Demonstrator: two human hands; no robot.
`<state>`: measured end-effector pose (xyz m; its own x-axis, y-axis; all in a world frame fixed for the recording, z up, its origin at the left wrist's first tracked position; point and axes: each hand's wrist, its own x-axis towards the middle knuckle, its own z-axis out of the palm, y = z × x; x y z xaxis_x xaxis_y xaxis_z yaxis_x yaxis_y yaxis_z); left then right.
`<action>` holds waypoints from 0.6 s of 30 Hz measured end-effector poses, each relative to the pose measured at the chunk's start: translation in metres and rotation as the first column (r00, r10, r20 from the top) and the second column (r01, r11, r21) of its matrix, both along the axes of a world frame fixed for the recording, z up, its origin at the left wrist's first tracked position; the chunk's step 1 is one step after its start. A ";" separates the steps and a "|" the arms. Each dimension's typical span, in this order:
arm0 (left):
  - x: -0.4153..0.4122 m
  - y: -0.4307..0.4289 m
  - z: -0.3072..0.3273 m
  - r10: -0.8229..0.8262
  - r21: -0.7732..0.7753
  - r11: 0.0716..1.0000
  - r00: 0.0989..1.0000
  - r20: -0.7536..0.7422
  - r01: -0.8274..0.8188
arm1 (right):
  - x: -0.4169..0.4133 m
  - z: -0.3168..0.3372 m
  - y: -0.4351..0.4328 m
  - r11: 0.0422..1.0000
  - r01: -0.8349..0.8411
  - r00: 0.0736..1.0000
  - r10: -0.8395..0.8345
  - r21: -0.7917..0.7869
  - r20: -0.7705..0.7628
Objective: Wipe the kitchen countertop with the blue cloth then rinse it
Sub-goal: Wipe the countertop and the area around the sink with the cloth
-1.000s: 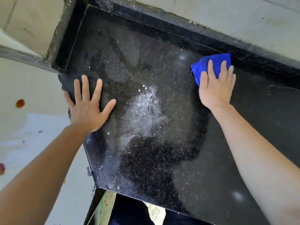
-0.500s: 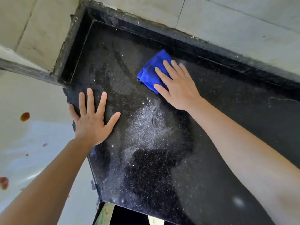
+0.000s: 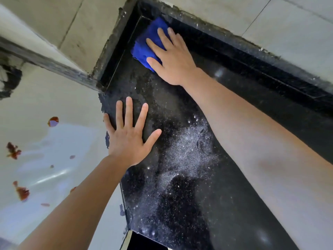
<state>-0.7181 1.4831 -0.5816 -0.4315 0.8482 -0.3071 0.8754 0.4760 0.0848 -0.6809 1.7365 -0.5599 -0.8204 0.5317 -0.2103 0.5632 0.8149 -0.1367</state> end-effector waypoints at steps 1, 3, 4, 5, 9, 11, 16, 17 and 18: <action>-0.001 0.000 0.000 0.000 -0.006 1.000 1.000 0.002 0.000 | -0.019 0.001 0.001 0.999 -0.032 0.999 0.032 -0.007 0.002; -0.002 0.001 0.000 -0.003 -0.024 1.000 1.000 0.004 0.003 | -0.035 0.005 0.003 0.998 -0.058 0.998 0.058 -0.022 0.011; -0.003 0.000 0.000 -0.005 -0.033 0.999 1.000 0.006 0.005 | -0.032 0.006 0.002 0.997 -0.067 0.998 0.068 -0.026 0.017; -0.003 0.000 0.001 -0.004 -0.036 0.999 1.000 0.011 0.005 | -0.022 0.008 -0.001 0.996 -0.089 0.996 0.090 -0.029 0.020; -0.002 -0.001 0.001 -0.002 -0.039 0.999 1.000 0.023 0.003 | 0.051 0.004 -0.020 0.984 -0.176 0.984 0.176 -0.007 -0.011; -0.001 0.000 0.002 -0.006 -0.041 0.999 1.000 0.028 0.007 | 0.073 -0.001 -0.025 0.988 -0.155 0.988 0.155 0.006 -0.012; -0.002 0.002 0.005 -0.008 -0.039 0.999 0.999 0.041 0.010 | 0.009 -0.003 0.002 1.000 0.007 1.000 -0.007 -0.001 0.008; -0.002 0.001 0.005 -0.007 -0.037 0.999 0.999 0.043 0.009 | -0.010 -0.005 0.007 0.999 0.036 0.999 -0.036 -0.001 0.005; -0.003 0.001 0.005 -0.008 -0.035 0.999 0.999 0.045 0.009 | -0.027 -0.007 0.008 0.998 0.063 0.998 -0.063 0.007 -0.002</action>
